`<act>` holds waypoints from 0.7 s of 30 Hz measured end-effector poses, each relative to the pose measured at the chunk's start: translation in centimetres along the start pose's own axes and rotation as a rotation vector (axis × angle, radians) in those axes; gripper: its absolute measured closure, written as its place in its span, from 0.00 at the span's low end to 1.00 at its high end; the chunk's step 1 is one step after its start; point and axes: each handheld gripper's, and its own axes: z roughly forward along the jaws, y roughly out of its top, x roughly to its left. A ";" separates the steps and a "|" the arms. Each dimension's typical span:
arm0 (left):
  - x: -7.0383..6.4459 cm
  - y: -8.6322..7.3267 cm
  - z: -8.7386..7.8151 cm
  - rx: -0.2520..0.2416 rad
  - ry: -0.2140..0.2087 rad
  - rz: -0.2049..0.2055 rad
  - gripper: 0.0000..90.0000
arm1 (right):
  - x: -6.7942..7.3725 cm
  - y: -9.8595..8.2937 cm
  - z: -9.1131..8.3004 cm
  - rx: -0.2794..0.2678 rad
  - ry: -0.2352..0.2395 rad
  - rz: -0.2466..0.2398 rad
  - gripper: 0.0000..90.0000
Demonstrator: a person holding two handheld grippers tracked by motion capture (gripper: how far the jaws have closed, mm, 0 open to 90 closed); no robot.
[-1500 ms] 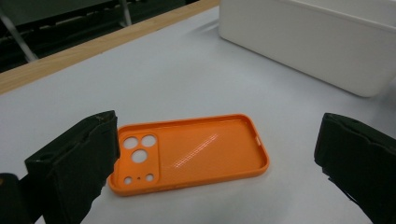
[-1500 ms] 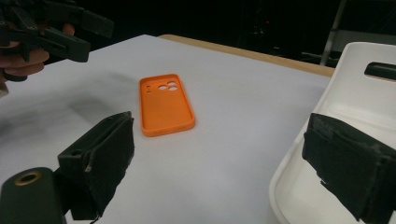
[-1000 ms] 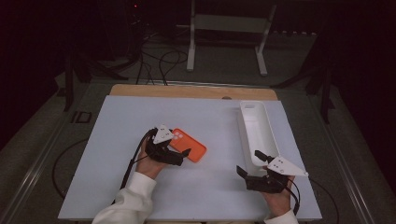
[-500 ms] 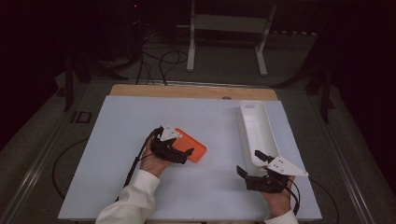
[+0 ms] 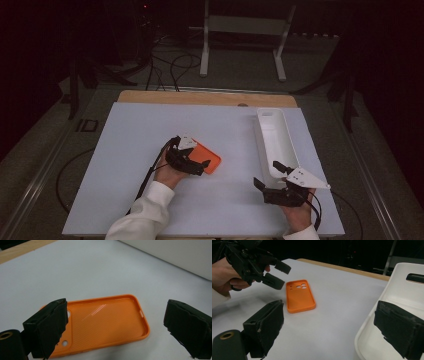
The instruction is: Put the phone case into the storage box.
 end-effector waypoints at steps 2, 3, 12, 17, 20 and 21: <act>-0.1 0.0 0.2 0.007 -0.002 0.001 0.07 | 0.0 0.0 0.0 0.000 0.000 -0.001 0.10; -0.2 -0.1 0.3 0.013 0.000 0.003 0.08 | 0.0 0.0 0.0 0.000 0.000 -0.001 0.10; -0.5 -0.1 0.8 0.022 0.012 -0.004 0.21 | 0.0 0.0 0.0 0.000 0.000 -0.002 0.10; -0.5 -0.2 1.0 0.030 0.004 -0.001 0.33 | 0.0 0.0 0.0 0.000 0.001 -0.001 0.10; -0.5 -0.2 1.1 0.029 -0.002 -0.006 0.42 | 0.0 0.0 0.0 0.000 0.001 -0.002 0.10; -0.5 -0.2 1.2 0.027 -0.004 -0.010 0.44 | 0.0 0.0 0.0 0.001 0.001 0.000 0.10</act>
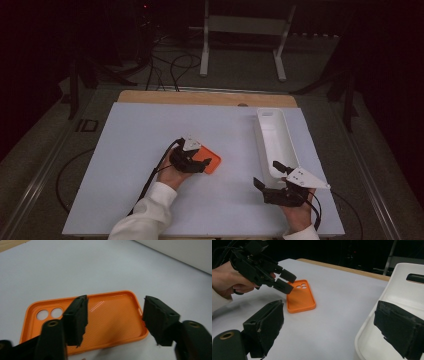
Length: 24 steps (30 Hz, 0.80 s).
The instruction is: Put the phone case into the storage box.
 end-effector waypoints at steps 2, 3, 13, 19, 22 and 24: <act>0.0 0.0 0.1 -0.001 -0.006 -0.007 0.49 | 0.0 0.0 0.0 0.000 0.000 -0.003 0.10; 0.0 0.0 0.1 -0.001 -0.008 -0.008 0.51 | 0.0 0.0 0.0 0.001 0.000 -0.003 0.10; -0.3 -0.2 0.9 0.028 -0.065 -0.002 0.70 | -0.1 0.0 0.0 0.001 -0.002 -0.003 0.10; -0.5 -0.4 1.4 0.060 -0.081 0.005 0.90 | -0.1 0.0 0.0 0.001 -0.002 -0.002 0.10; -0.6 -0.5 1.7 0.074 -0.093 0.003 0.99 | -0.1 0.0 0.0 0.002 -0.002 -0.002 0.10; -0.6 -0.6 1.9 0.083 -0.099 0.001 0.99 | -0.1 0.0 0.0 0.002 -0.002 -0.003 0.10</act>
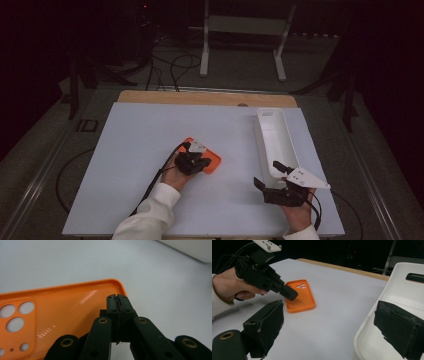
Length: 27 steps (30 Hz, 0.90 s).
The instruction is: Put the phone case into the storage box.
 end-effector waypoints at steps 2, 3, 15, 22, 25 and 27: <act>-0.1 0.0 0.2 0.008 0.000 -0.001 0.99 | 0.0 0.0 0.0 0.000 0.000 0.000 0.10; -0.1 -0.1 0.2 0.011 -0.004 0.000 1.00 | 0.0 0.0 0.0 0.000 -0.001 0.001 0.10; -0.4 -0.5 1.1 0.061 -0.002 0.008 1.00 | 0.0 0.0 0.0 0.003 -0.003 -0.001 0.10; -0.5 -0.6 1.1 0.074 -0.018 0.009 1.00 | 0.0 0.0 0.0 0.004 -0.006 0.002 0.10; -0.6 -0.6 0.9 0.080 -0.017 0.009 1.00 | -0.1 0.0 -0.1 0.004 -0.008 0.003 0.10; -0.6 -0.7 0.8 0.084 -0.017 0.006 1.00 | -0.1 0.0 0.0 0.005 -0.007 0.002 0.10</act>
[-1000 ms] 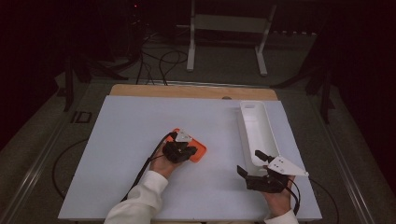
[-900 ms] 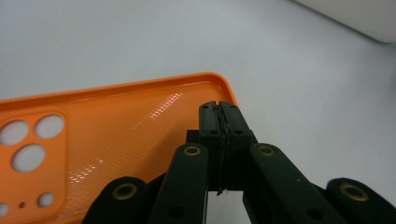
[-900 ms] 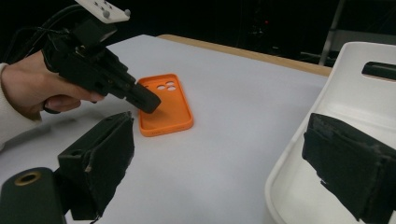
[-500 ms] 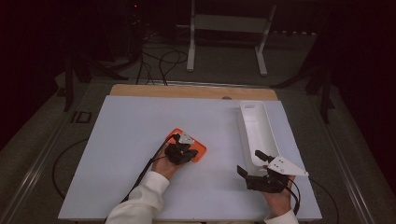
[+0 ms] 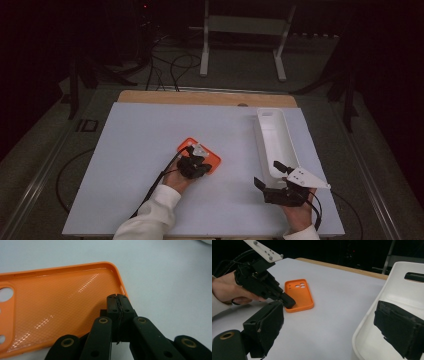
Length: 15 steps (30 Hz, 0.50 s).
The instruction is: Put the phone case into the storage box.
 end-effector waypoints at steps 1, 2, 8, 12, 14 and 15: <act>-0.1 0.0 0.0 -0.001 0.001 -0.003 1.00 | 0.0 0.0 0.0 0.001 0.000 0.000 0.10; -0.1 -0.1 -0.1 0.002 0.004 0.002 1.00 | 0.0 0.0 0.0 0.001 0.001 -0.001 0.10; -0.2 -0.6 -0.6 0.012 0.012 0.002 1.00 | 0.0 0.0 0.0 0.002 -0.001 0.001 0.10; -0.3 -0.9 -1.0 0.014 0.013 0.001 1.00 | 0.0 0.0 0.0 0.002 -0.001 -0.003 0.10; -0.4 -1.1 -1.1 0.016 0.016 0.002 1.00 | 0.0 0.0 0.0 0.002 0.000 -0.001 0.10; -0.4 -1.2 -1.3 0.022 0.019 0.002 1.00 | 0.0 0.0 0.0 0.003 0.000 -0.001 0.10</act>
